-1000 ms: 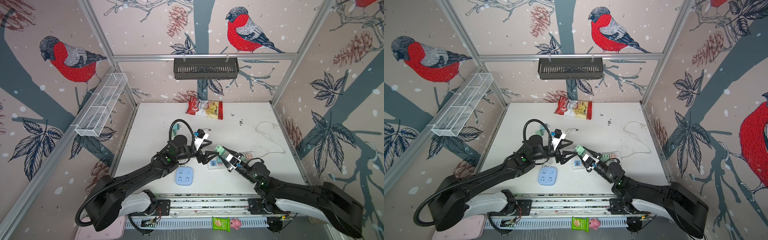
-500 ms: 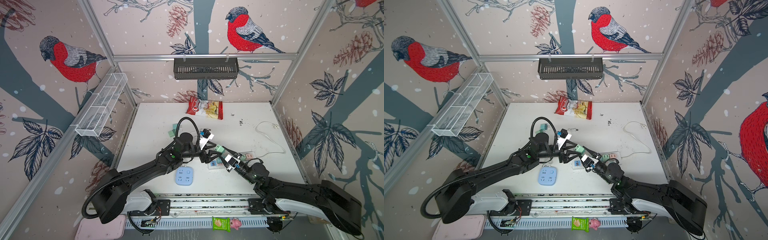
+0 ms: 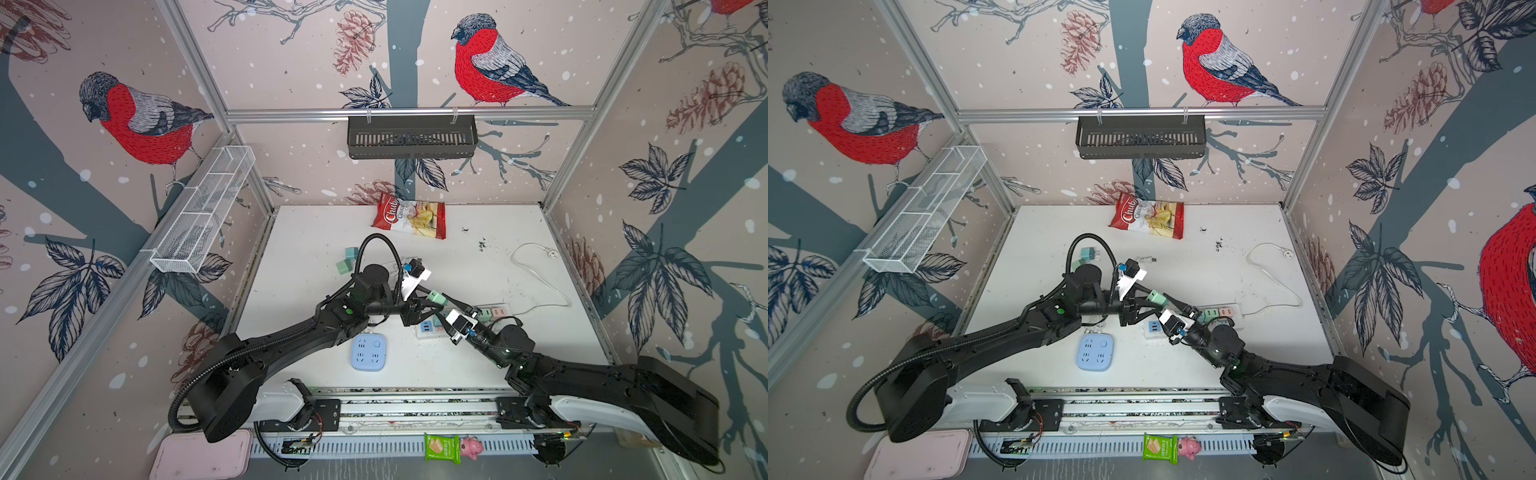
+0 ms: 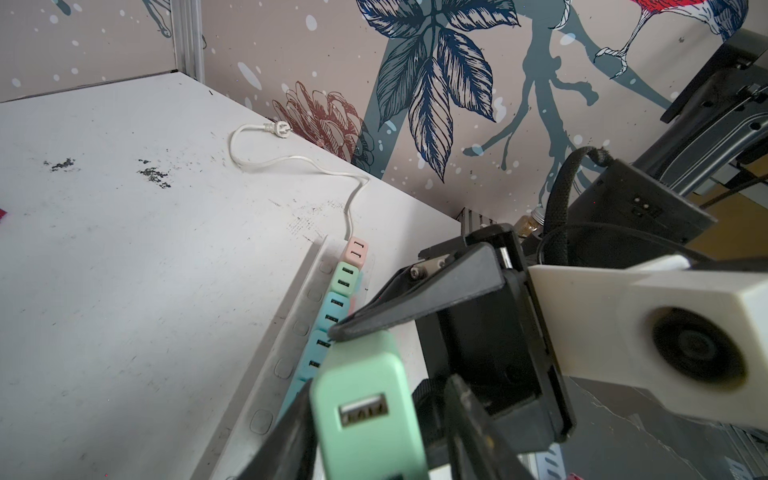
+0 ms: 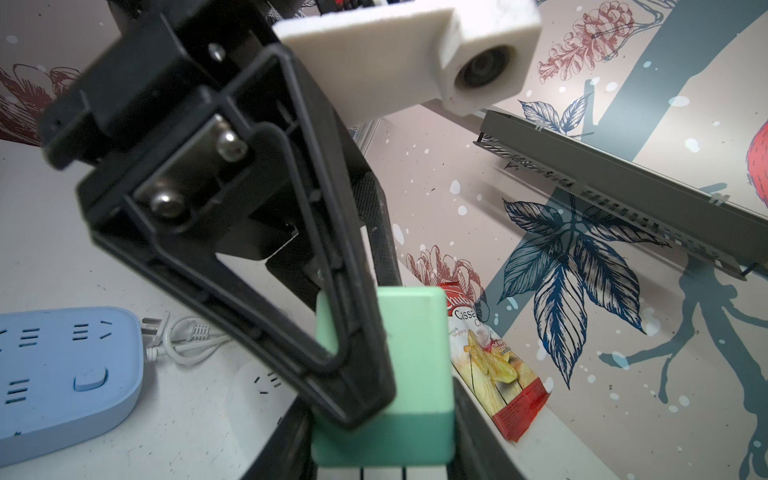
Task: Insert the plug
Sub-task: 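Close the left gripper on the mint adapter held by the right gripper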
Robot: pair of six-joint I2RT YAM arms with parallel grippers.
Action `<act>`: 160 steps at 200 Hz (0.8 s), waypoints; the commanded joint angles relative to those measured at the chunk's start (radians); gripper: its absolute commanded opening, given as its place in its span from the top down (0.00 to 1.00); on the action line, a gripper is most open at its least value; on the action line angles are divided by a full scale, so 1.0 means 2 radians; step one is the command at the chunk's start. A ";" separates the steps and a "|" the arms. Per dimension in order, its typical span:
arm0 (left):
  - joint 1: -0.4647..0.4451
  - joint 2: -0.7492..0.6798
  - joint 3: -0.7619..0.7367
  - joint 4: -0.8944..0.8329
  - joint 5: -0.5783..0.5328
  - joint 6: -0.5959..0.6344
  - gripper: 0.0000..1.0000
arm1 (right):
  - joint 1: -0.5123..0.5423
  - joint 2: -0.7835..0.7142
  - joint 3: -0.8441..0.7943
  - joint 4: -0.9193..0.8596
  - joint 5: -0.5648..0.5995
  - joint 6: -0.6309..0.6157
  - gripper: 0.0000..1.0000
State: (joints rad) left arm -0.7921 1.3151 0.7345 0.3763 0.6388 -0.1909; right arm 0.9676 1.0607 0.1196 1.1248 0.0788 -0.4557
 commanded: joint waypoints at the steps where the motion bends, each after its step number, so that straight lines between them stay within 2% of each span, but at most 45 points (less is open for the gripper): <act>1: -0.002 0.002 0.005 0.006 0.004 0.008 0.57 | 0.002 0.002 0.003 0.024 0.002 -0.006 0.98; 15: -0.002 0.005 0.005 0.007 0.004 0.007 0.60 | 0.003 0.003 0.005 0.024 0.003 -0.009 0.98; 47: -0.002 0.006 0.005 0.008 0.006 0.007 0.86 | 0.005 0.005 0.005 0.025 0.003 -0.008 0.96; 56: -0.001 0.006 0.005 0.011 0.006 0.005 0.92 | 0.005 0.005 0.005 0.026 0.009 -0.009 0.87; 67: -0.002 0.005 0.005 0.011 0.005 0.004 0.99 | 0.005 0.004 0.005 0.028 0.019 -0.007 0.69; 80: -0.002 0.001 0.006 0.005 -0.002 0.008 1.00 | 0.005 0.001 0.000 0.037 0.025 -0.006 0.53; 108: -0.002 -0.022 0.006 -0.010 -0.054 0.025 1.00 | 0.006 -0.020 -0.012 0.060 0.042 -0.005 0.39; 115: -0.002 -0.029 0.003 -0.004 -0.069 0.022 1.00 | 0.005 -0.029 -0.014 0.057 0.046 -0.002 0.32; 117: -0.002 -0.030 0.003 -0.003 -0.074 0.022 1.00 | 0.005 -0.031 -0.014 0.056 0.046 0.000 0.29; 119: -0.002 -0.032 0.004 -0.003 -0.078 0.021 1.00 | 0.005 -0.033 -0.015 0.055 0.046 0.000 0.18; 120: -0.002 -0.032 0.005 -0.003 -0.080 0.021 1.00 | 0.004 -0.034 -0.015 0.055 0.046 0.001 0.09; 123: -0.002 -0.035 0.007 -0.005 -0.085 0.021 1.00 | 0.003 -0.037 -0.016 0.054 0.045 0.001 0.01; 139: -0.002 -0.042 0.035 -0.036 -0.120 0.027 1.00 | -0.001 -0.048 -0.021 0.051 0.046 0.004 0.00; 160: -0.001 -0.052 0.079 -0.078 -0.198 0.035 1.00 | -0.012 -0.059 -0.028 0.053 0.058 0.019 0.01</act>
State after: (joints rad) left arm -0.7948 1.2339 0.8158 0.2775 0.4282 -0.1570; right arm 0.9623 0.9619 0.0772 1.1866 0.1574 -0.4660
